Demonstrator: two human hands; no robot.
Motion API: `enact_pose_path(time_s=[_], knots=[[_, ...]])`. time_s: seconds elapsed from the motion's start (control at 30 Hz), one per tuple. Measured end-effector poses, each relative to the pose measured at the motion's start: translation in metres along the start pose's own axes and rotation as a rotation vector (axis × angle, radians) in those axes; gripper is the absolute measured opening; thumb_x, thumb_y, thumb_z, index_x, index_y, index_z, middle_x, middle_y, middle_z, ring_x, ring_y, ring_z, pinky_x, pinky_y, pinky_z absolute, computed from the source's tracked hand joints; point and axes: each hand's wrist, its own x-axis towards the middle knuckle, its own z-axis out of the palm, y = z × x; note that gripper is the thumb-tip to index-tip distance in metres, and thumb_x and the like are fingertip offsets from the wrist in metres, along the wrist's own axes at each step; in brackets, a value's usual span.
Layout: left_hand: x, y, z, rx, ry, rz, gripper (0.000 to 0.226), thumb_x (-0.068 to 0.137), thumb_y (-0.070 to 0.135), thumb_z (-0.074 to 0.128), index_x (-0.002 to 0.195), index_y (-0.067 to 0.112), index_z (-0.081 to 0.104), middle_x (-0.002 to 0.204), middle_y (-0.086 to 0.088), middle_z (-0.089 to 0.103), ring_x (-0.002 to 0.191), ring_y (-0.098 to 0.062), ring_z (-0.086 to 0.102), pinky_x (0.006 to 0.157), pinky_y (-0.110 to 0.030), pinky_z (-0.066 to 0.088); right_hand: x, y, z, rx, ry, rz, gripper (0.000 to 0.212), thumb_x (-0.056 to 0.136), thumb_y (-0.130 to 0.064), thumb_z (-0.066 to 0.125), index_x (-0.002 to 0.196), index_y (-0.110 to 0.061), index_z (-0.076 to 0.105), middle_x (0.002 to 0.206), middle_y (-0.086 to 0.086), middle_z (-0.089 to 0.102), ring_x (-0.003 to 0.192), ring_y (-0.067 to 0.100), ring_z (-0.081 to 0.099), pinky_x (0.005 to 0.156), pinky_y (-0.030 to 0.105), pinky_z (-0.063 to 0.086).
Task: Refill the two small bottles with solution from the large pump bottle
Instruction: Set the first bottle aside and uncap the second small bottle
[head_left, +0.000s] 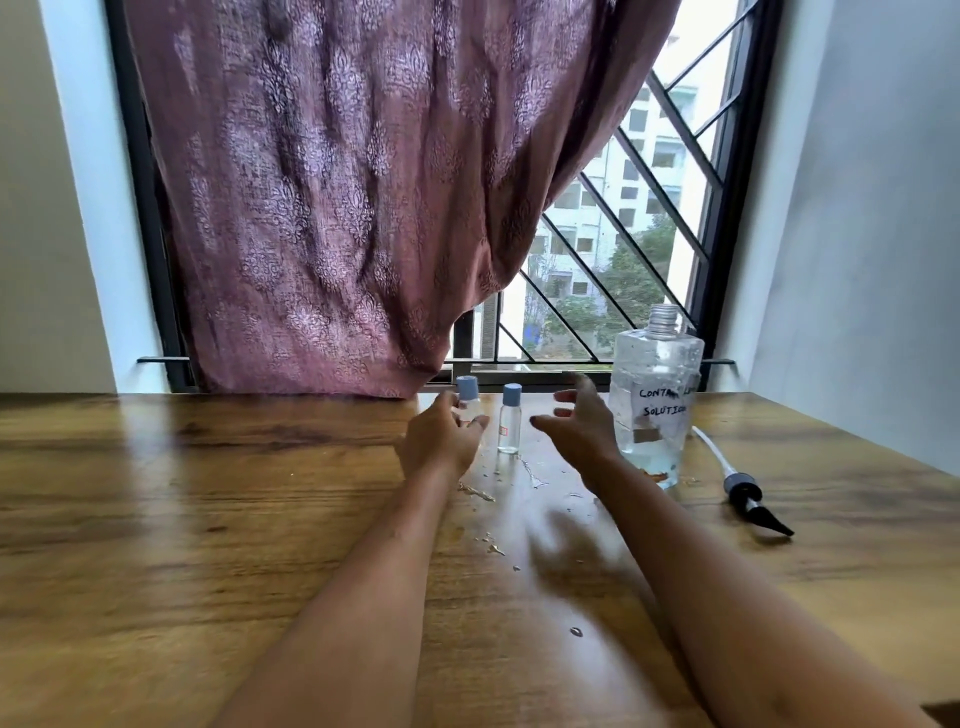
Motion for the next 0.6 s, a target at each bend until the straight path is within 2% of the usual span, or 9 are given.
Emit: enact_pose_path(time_s=[0.07,0.13,0.23,0.3,0.4,0.5,0.6], knots=[[-0.004,0.007,0.001,-0.146,-0.116,0.125,0.036,0.079,0.040,0.070,0.105,0.019,0.059,0.097,0.000,0.068,0.092,-0.021,0.063,0.084,-0.036,0.050,-0.007,-0.007,-0.003,0.101,-0.079,-0.062,0.042,0.080,-0.016,0.071,0.118,-0.013,0.053,0.097,0.001,0.060,0.088,0.020,0.059,0.070,0.027,0.049],[-0.010,0.013,0.001,-0.222,-0.227,0.205,0.036,0.075,0.038,0.074,0.103,0.020,0.061,0.088,0.002,0.067,0.082,-0.016,0.064,0.073,-0.028,0.051,-0.011,-0.013,-0.003,0.098,-0.111,-0.146,0.035,0.081,-0.023,0.070,0.113,-0.013,0.058,0.092,0.001,0.064,0.081,0.019,0.063,0.069,0.028,0.049],[-0.015,0.013,0.005,-0.236,-0.302,0.237,0.039,0.071,0.037,0.078,0.103,0.020,0.062,0.079,0.005,0.065,0.076,-0.011,0.062,0.068,-0.024,0.046,-0.012,-0.018,-0.003,-0.055,-0.106,-0.233,0.031,0.079,-0.026,0.072,0.106,-0.012,0.064,0.090,0.002,0.065,0.073,0.015,0.063,0.056,0.008,0.041],[-0.015,0.012,0.006,-0.222,-0.335,0.240,0.039,0.068,0.035,0.081,0.099,0.019,0.064,0.079,0.005,0.065,0.076,-0.010,0.062,0.071,-0.023,0.047,-0.011,-0.015,-0.007,-0.151,-0.093,-0.258,0.026,0.077,-0.028,0.074,0.096,-0.012,0.067,0.084,-0.001,0.064,0.068,0.011,0.059,0.052,0.004,0.039],[-0.014,0.009,0.005,-0.237,-0.367,0.224,0.041,0.066,0.034,0.083,0.099,0.015,0.068,0.083,0.001,0.069,0.079,-0.009,0.064,0.072,-0.021,0.048,-0.010,-0.011,-0.014,-0.163,-0.103,-0.272,0.027,0.072,-0.028,0.078,0.090,-0.011,0.067,0.075,-0.007,0.060,0.064,0.003,0.055,0.052,0.003,0.039],[-0.014,0.007,0.004,-0.275,-0.400,0.170,0.040,0.064,0.031,0.085,0.098,0.016,0.070,0.080,0.004,0.069,0.076,-0.005,0.063,0.065,-0.020,0.052,-0.009,-0.012,-0.013,-0.152,-0.143,-0.277,0.027,0.071,-0.024,0.079,0.090,-0.010,0.068,0.078,-0.005,0.065,0.064,-0.001,0.056,0.055,0.002,0.040],[-0.015,0.006,0.004,-0.292,-0.414,0.151,0.036,0.065,0.028,0.085,0.096,0.015,0.072,0.078,0.006,0.068,0.069,0.003,0.059,0.053,-0.005,0.046,-0.007,-0.012,-0.013,-0.109,-0.214,-0.255,0.024,0.073,-0.014,0.077,0.095,-0.006,0.070,0.084,0.000,0.070,0.067,-0.003,0.061,0.062,0.003,0.043]])
